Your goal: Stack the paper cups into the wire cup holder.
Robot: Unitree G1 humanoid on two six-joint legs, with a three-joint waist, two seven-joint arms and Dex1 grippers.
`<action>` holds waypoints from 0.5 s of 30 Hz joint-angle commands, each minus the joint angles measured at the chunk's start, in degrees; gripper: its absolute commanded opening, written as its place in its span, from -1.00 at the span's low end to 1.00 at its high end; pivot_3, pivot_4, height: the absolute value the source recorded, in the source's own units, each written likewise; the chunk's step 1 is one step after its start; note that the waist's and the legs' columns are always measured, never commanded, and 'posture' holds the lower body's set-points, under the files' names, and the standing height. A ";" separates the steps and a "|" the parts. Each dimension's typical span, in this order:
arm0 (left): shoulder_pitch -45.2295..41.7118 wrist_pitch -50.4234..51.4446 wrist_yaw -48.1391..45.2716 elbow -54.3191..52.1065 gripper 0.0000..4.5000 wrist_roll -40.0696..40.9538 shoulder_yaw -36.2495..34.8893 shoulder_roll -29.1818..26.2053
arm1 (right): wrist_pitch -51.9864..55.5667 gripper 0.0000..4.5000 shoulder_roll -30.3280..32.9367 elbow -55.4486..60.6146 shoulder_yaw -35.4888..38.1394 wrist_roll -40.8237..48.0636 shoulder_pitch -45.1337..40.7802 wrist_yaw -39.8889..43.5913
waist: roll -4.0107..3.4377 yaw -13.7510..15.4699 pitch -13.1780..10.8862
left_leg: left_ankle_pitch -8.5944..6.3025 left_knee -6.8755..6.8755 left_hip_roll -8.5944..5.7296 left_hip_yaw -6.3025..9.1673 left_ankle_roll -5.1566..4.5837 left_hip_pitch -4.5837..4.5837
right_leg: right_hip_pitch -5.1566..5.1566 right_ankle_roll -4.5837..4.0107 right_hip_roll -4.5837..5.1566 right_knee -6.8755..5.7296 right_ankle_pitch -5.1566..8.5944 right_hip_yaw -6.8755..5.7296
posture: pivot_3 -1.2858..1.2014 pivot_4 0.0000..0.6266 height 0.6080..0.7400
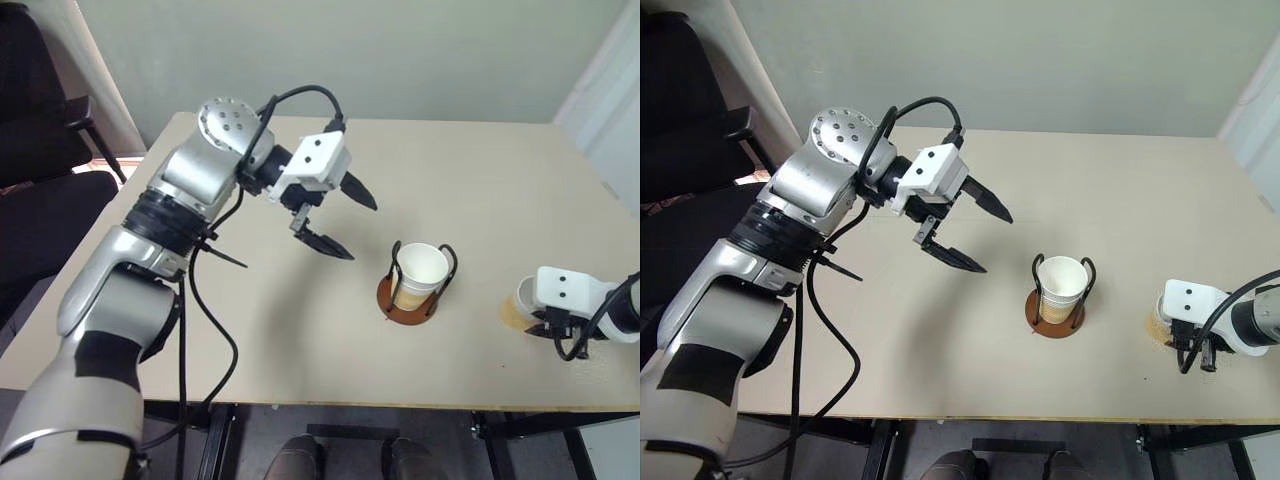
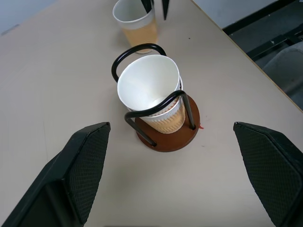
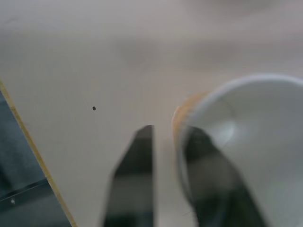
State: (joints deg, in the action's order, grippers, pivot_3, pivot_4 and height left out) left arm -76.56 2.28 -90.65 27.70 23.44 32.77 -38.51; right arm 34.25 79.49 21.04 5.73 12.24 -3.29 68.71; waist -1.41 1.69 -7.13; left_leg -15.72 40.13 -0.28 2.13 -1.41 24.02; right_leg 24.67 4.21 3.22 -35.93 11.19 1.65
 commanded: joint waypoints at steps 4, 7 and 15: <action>-0.27 0.33 -1.85 -0.82 1.00 0.35 -2.71 -2.17 | 2.94 -0.98 2.64 1.54 13.51 5.34 0.88 8.23 | 0.00 0.03 0.00 | 0.00 -0.01 0.00 0.01 0.00 0.01 | -0.02 -0.03 -0.01 0.02 0.02 -0.01 | 0.03 -0.52 1.00; -0.03 0.31 -1.85 -1.00 1.00 0.40 -2.91 -2.80 | 3.96 -0.98 5.89 1.15 15.87 8.35 -4.19 11.37 | -0.01 -0.15 0.00 | 0.00 -0.02 -0.01 -0.02 0.00 0.01 | 0.00 -0.09 0.01 0.02 0.04 0.01 | 0.03 -0.52 1.00; 0.63 -1.51 -1.85 -2.16 1.00 0.13 -0.14 -4.92 | 4.57 -0.98 3.62 2.17 -9.13 12.75 -46.70 17.83 | 0.08 -0.89 -0.03 | 0.01 -0.15 0.04 0.11 0.04 -0.02 | 0.06 -0.32 -0.15 0.00 0.16 -0.11 | 0.03 -0.52 1.00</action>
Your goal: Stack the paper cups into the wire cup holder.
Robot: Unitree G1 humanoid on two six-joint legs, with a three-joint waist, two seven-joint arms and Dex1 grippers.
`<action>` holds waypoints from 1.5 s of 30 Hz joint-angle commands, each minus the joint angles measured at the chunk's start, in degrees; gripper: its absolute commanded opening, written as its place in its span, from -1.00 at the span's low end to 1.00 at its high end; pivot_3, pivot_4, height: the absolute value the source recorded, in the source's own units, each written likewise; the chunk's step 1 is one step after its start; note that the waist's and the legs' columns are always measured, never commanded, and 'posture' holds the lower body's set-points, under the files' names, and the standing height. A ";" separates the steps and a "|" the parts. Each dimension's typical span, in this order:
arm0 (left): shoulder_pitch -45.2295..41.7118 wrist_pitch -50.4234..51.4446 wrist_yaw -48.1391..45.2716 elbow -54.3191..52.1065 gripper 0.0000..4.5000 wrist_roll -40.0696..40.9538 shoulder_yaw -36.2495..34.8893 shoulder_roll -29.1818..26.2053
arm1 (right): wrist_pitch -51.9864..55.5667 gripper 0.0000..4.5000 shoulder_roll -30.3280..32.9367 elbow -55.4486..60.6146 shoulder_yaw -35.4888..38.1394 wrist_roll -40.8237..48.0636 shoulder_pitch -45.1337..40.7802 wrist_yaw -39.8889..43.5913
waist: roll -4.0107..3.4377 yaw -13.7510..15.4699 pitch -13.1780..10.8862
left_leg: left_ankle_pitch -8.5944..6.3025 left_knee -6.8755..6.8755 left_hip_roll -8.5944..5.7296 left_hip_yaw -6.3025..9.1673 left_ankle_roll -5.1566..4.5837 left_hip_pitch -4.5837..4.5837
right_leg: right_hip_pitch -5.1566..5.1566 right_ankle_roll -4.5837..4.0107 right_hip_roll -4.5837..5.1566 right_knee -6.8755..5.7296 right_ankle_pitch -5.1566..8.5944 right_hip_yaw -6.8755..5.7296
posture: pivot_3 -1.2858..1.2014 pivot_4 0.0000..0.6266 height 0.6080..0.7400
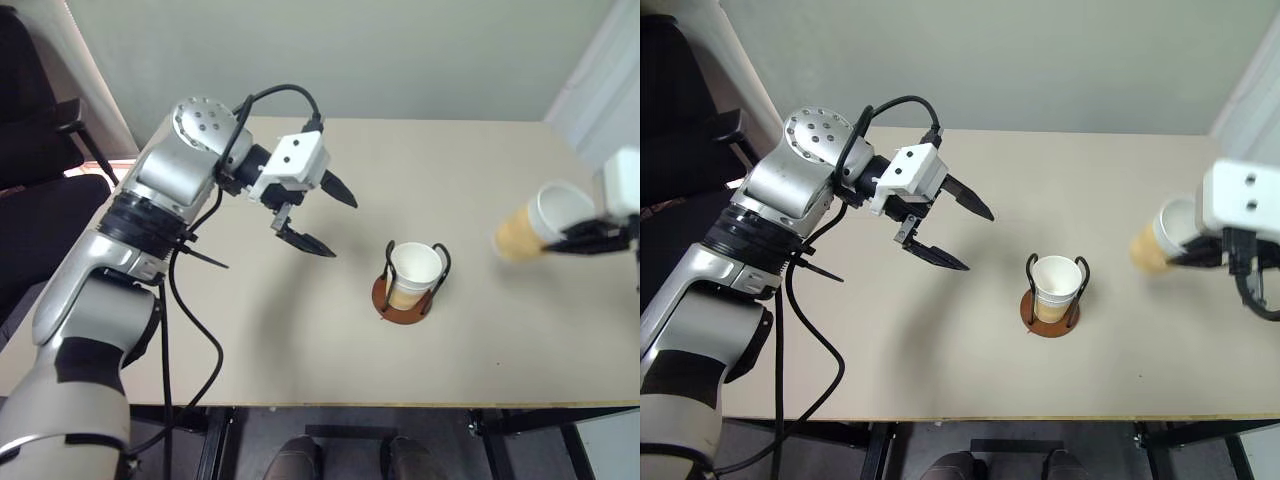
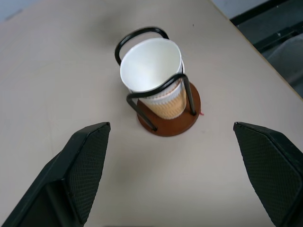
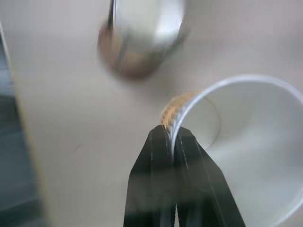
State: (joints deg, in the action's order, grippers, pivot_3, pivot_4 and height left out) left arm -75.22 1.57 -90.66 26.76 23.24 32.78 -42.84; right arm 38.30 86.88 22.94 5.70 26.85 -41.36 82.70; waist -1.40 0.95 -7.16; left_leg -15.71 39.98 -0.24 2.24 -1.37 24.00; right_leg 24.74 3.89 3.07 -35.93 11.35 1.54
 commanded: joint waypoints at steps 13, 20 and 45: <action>-0.35 0.89 -1.84 -3.41 1.00 0.09 -0.71 -0.67 | -5.00 -0.98 -20.48 -8.05 -28.43 -15.64 -25.88 9.80 | 0.06 -0.19 -0.01 | -0.01 -0.02 -0.05 0.17 0.00 0.29 | 0.33 -0.12 0.13 0.02 0.06 -0.10 | 0.03 -0.52 1.00; -0.13 1.31 -1.84 -3.66 1.00 -0.22 -1.17 -1.14 | -7.67 -0.98 -20.29 -7.82 -29.77 -15.82 -24.01 9.80 | 0.06 -0.28 -0.01 | -0.02 -0.03 -0.03 0.19 0.01 0.34 | 0.40 -0.13 0.14 0.02 0.06 -0.05 | 0.03 -0.52 1.00; -0.32 1.27 -1.84 -3.21 1.00 -1.96 -1.95 -1.23 | -5.76 0.99 -26.44 -5.23 -28.10 -19.54 -23.23 9.37 | 0.06 -0.60 -0.01 | -0.01 -0.05 0.00 0.22 0.05 0.28 | 0.38 -0.26 0.13 0.01 0.00 -0.05 | 0.03 -0.52 1.00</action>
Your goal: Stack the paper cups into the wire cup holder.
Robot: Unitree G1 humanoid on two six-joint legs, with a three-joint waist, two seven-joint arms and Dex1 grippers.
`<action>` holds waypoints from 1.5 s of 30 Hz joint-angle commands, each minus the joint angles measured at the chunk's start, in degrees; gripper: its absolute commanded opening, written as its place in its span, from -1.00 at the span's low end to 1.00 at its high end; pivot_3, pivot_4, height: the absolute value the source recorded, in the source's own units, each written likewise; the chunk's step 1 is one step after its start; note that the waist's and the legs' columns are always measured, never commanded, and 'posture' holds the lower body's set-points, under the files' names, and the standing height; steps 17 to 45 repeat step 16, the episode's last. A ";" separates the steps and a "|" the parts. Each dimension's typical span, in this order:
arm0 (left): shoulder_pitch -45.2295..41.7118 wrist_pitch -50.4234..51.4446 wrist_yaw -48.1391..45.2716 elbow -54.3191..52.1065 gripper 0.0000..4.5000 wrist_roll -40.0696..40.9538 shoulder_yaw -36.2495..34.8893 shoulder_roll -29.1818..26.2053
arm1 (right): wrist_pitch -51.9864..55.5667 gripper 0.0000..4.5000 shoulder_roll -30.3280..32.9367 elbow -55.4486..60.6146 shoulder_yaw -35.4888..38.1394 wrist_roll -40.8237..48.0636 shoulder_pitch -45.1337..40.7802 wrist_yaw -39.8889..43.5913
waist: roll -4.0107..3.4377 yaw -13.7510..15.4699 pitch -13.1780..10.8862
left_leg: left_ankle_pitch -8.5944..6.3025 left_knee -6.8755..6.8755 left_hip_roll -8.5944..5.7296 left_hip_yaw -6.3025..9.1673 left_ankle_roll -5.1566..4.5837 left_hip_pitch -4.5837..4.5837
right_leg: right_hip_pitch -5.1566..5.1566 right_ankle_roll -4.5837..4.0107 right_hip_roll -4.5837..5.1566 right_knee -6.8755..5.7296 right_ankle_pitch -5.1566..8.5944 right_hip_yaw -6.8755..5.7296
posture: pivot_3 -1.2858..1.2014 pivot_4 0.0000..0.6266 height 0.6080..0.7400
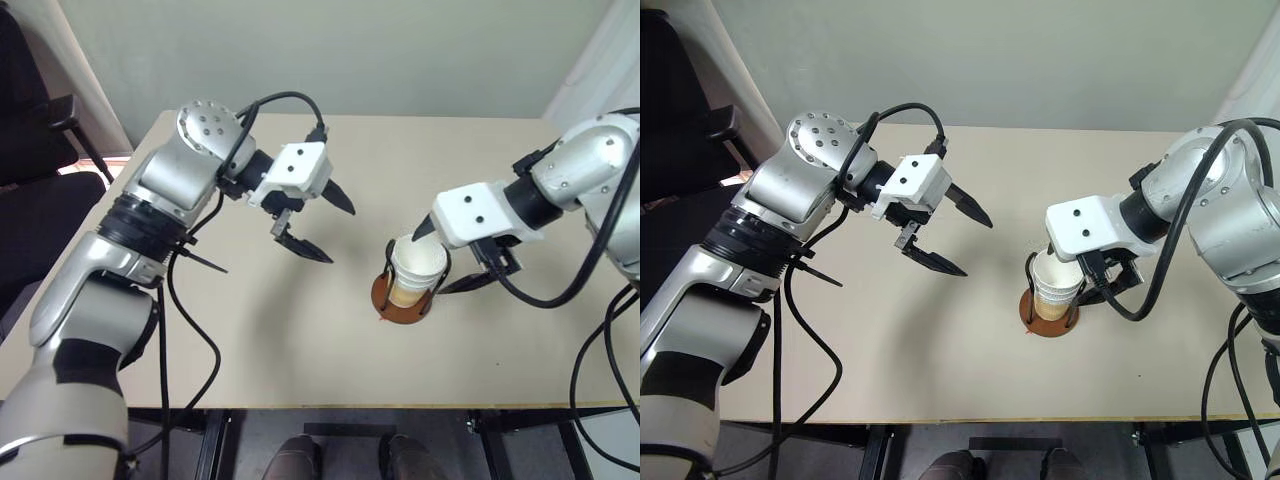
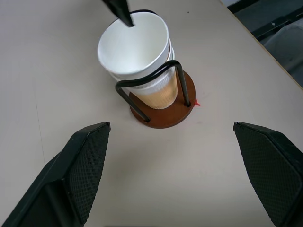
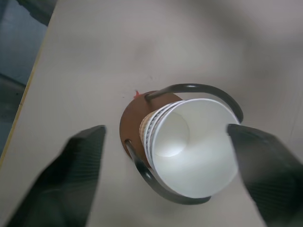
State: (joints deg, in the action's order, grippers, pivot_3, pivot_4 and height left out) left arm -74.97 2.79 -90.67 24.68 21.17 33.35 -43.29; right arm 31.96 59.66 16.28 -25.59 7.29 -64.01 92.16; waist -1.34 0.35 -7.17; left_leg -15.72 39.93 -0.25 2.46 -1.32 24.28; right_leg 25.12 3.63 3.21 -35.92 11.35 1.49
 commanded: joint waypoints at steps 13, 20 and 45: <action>3.93 6.31 -0.96 2.06 1.00 -4.11 -9.64 -2.84 | 22.50 0.99 6.69 1.61 20.67 12.86 8.02 -6.20 | 0.00 0.05 0.00 | -0.01 -0.05 0.00 -0.03 0.05 0.00 | 0.00 -0.09 -0.01 0.00 0.06 0.01 | 0.03 -0.52 1.00; 8.03 9.28 -0.54 -0.85 1.00 -4.65 -12.16 -5.12 | 25.19 0.99 8.58 1.73 26.60 14.07 14.57 -10.43 | 0.00 0.05 0.00 | -0.01 -0.13 0.00 -0.02 0.09 -0.05 | -0.01 -0.10 -0.02 0.02 0.07 0.01 | 0.03 -0.52 1.00; 8.03 9.28 -0.54 -0.85 1.00 -4.65 -12.16 -5.12 | 25.19 0.99 8.58 1.73 26.60 14.07 14.57 -10.43 | 0.00 0.05 0.00 | -0.01 -0.13 0.00 -0.02 0.09 -0.05 | -0.01 -0.10 -0.02 0.02 0.07 0.01 | 0.03 -0.52 1.00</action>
